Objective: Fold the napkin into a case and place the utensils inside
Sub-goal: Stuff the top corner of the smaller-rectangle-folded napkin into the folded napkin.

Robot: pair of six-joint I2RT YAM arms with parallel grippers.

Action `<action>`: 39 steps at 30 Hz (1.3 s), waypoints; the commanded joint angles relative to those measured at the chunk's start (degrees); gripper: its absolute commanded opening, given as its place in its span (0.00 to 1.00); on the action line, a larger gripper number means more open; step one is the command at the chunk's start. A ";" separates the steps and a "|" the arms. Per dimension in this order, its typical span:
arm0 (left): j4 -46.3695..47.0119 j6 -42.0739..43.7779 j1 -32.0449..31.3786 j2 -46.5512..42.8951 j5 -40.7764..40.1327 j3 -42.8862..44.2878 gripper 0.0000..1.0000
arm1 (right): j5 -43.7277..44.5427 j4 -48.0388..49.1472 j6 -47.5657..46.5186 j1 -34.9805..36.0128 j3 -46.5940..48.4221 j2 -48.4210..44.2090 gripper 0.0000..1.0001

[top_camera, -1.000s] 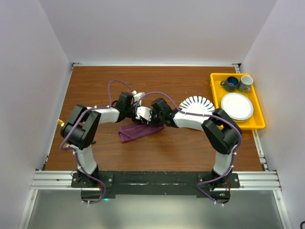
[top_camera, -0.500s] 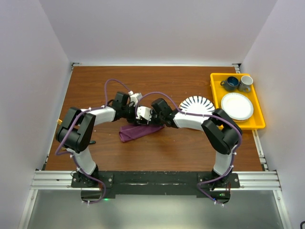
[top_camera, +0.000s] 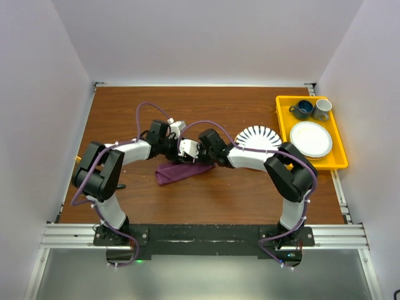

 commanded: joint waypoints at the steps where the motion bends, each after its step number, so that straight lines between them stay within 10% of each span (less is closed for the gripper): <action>1: 0.48 1.91 0.33 -2.60 -2.99 -0.61 0.54 | 0.77 0.63 -0.77 -0.28 -0.74 -0.70 0.00; 19: 1.71 0.94 -1.25 -0.05 3.08 -0.27 0.30 | 0.86 0.46 -0.33 0.07 0.14 0.09 0.00; 26: 5.57 -0.20 -1.25 -0.84 2.46 0.61 0.01 | 0.86 0.72 -0.68 0.07 -0.12 -0.17 0.00; 39: 6.03 -1.61 -0.98 2.58 -0.34 2.02 0.00 | 0.86 1.25 -1.30 0.16 -0.47 -0.26 0.00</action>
